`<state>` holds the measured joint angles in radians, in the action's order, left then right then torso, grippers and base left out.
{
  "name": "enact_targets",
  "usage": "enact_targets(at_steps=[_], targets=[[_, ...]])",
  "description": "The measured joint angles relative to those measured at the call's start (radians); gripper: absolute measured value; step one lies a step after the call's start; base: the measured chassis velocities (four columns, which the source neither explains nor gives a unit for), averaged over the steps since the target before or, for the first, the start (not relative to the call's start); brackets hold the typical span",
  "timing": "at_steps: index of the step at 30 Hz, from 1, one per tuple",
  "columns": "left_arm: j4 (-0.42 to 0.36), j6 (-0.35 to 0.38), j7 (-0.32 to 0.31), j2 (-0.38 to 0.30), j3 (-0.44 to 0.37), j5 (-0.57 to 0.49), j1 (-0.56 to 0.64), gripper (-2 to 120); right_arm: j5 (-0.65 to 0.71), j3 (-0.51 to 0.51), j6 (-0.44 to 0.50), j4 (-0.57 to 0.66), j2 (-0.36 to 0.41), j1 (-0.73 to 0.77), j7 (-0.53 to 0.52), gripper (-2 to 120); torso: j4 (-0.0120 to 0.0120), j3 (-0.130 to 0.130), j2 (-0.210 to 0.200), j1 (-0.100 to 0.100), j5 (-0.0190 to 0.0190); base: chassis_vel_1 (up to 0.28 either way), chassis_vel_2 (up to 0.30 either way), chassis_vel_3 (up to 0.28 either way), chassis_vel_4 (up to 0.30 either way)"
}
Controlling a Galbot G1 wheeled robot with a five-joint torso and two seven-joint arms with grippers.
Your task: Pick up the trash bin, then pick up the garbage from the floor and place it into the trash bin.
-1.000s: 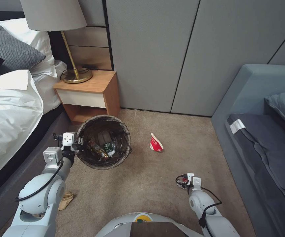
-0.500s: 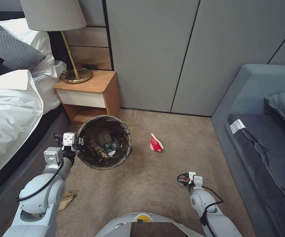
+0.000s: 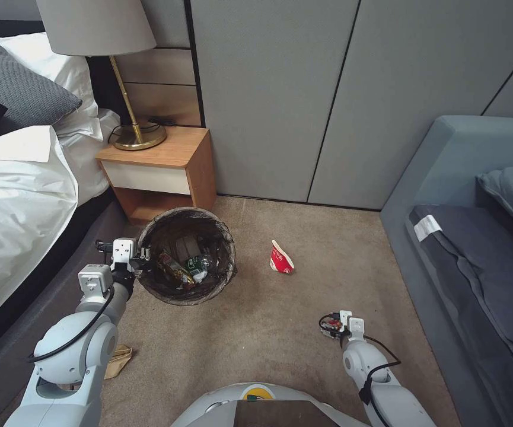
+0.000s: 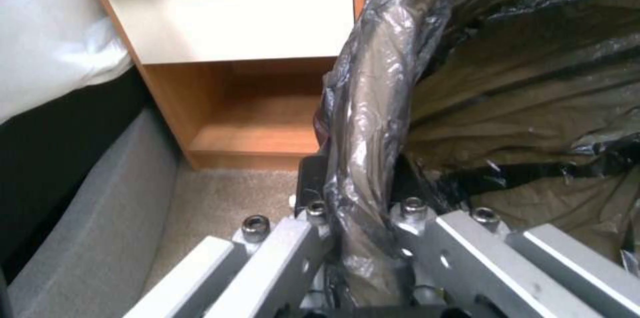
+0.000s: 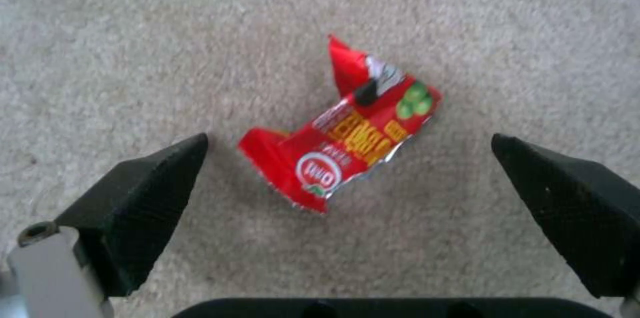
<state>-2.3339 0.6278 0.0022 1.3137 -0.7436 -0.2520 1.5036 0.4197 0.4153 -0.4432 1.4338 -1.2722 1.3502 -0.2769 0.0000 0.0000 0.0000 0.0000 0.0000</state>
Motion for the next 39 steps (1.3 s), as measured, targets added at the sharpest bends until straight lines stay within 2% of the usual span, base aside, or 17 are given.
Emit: enact_targets(at_steps=[4, 7, 9, 16, 18, 19, 21, 22, 24, 26, 28, 29, 31, 32, 33, 34, 39], targets=[[0.001, 0.0, 0.0, 0.0, -0.001, 0.0, 0.0, 0, 0.0, 0.004, 0.007, -0.013, -0.008, 0.0, 0.003, 99, 0.0, 0.0, 0.0, 0.0, 0.0, 0.0, 0.0, 0.0, 0.0], [0.001, 0.0, 0.0, -0.001, -0.002, 0.0, 0.001, 0, 0.001, 0.005, 0.011, -0.016, -0.009, -0.003, 0.005, 93, -0.0001, 0.0, 0.0, 0.0, -0.0002, 0.0, 0.0, 0.0, 0.0], [0.001, 0.0, 0.001, -0.001, -0.003, 0.0, 0.002, 0, 0.004, 0.005, 0.016, -0.018, -0.008, -0.007, 0.006, 82, 0.0, 0.0, 0.0, 0.0, -0.0001, 0.0, 0.0, 0.0, 0.0], [0.0, 0.0, 0.001, 0.004, 0.0, 0.002, 0.002, 0, 0.006, 0.008, 0.016, -0.011, -0.002, -0.008, 0.014, 68, 0.0003, 0.0, 0.0, 0.0, 0.0003, 0.0, 0.0, 0.0, 0.0], [0.0, 0.0, 0.001, 0.004, 0.003, 0.003, 0.002, 0, 0.002, 0.011, 0.016, -0.007, 0.0, -0.004, 0.014, 59, 0.0, 0.0, 0.0, 0.0, -0.0001, 0.0, 0.0, 0.0, 0.0], [0.0, 0.0, 0.001, 0.004, 0.003, 0.003, 0.002, 0, 0.002, 0.011, 0.016, -0.007, 0.0, -0.004, 0.014, 59, 0.0, 0.0, 0.0, 0.0, -0.0001, 0.0, 0.0, 0.0, 0.0], [-0.002, 0.0, 0.001, 0.002, 0.003, 0.003, 0.003, 0, -0.001, 0.012, 0.016, -0.003, 0.002, -0.002, 0.015, 48, -0.0001, 0.0, 0.0, 0.0, 0.0002, 0.0, 0.0, 0.0, 0.0], [-0.002, 0.0, 0.001, 0.002, 0.003, 0.003, 0.003, 0, -0.001, 0.012, 0.016, -0.003, 0.002, -0.002, 0.015, 48, -0.0001, 0.0, 0.0, 0.0, 0.0002, 0.0, 0.0, 0.0, 0.0], [-0.002, 0.0, 0.001, -0.002, 0.002, 0.002, 0.003, 0, -0.003, 0.013, 0.015, -0.002, 0.002, 0.0, 0.015, 36, -0.0001, 0.0, 0.0, 0.0, 0.0001, 0.0, 0.0, 0.0, 0.0], [-0.002, 0.0, 0.001, -0.003, 0.001, 0.002, 0.003, 0, -0.003, 0.014, 0.015, -0.002, 0.001, 0.001, 0.015, 32, 0.0, 0.0, 0.0, 0.0, 0.0001, 0.0, 0.0, 0.0, 0.0], [-0.002, 0.0, 0.002, -0.006, 0.001, 0.001, 0.001, 0, -0.005, 0.016, 0.015, -0.001, 0.0, 0.003, 0.015, 22, -0.0001, 0.0, 0.0, 0.0, -0.0001, 0.0, 0.0, 0.0, 0.0], [-0.002, 0.0, 0.002, -0.006, 0.001, 0.001, 0.001, 0, -0.005, 0.016, 0.015, -0.001, 0.0, 0.003, 0.015, 22, -0.0001, 0.0, 0.0, 0.0, -0.0001, 0.0, 0.0, 0.0, 0.0], [-0.002, 0.0, 0.002, -0.007, 0.001, 0.001, -0.001, 0, -0.007, 0.016, 0.015, 0.0, 0.0, 0.004, 0.015, 14, -0.0001, 0.0, 0.0, 0.0, -0.0001, 0.0, 0.0, 0.0, 0.0], [-0.001, 0.001, 0.002, -0.008, 0.001, 0.0, -0.002, 0, -0.007, 0.017, 0.014, 0.004, 0.0, 0.006, 0.013, 7, -0.0001, 0.0, 0.0, 0.0, -0.0001, 0.0, 0.0, 0.0, 0.0], [-0.001, 0.001, 0.002, -0.008, 0.001, 0.0, -0.002, 0, -0.007, 0.017, 0.014, 0.004, 0.0, 0.006, 0.013, 7, -0.0001, 0.0, 0.0, 0.0, -0.0001, 0.0, 0.0, 0.0, 0.0], [0.001, 0.001, 0.002, -0.008, 0.002, 0.0, -0.004, 0, -0.007, 0.018, 0.013, 0.008, 0.0, 0.008, 0.013, 0, -0.0002, 0.0, 0.0, 0.0, -0.0001, 0.0, 0.0, 0.0, 0.0], [0.002, 0.001, 0.002, -0.006, 0.004, 0.0, -0.004, 0, -0.009, 0.024, 0.011, 0.028, 0.002, 0.017, 0.011, 0, 0.0, 0.0, 0.0, 0.0, -0.0001, 0.0, 0.0, 0.0, 0.0]])
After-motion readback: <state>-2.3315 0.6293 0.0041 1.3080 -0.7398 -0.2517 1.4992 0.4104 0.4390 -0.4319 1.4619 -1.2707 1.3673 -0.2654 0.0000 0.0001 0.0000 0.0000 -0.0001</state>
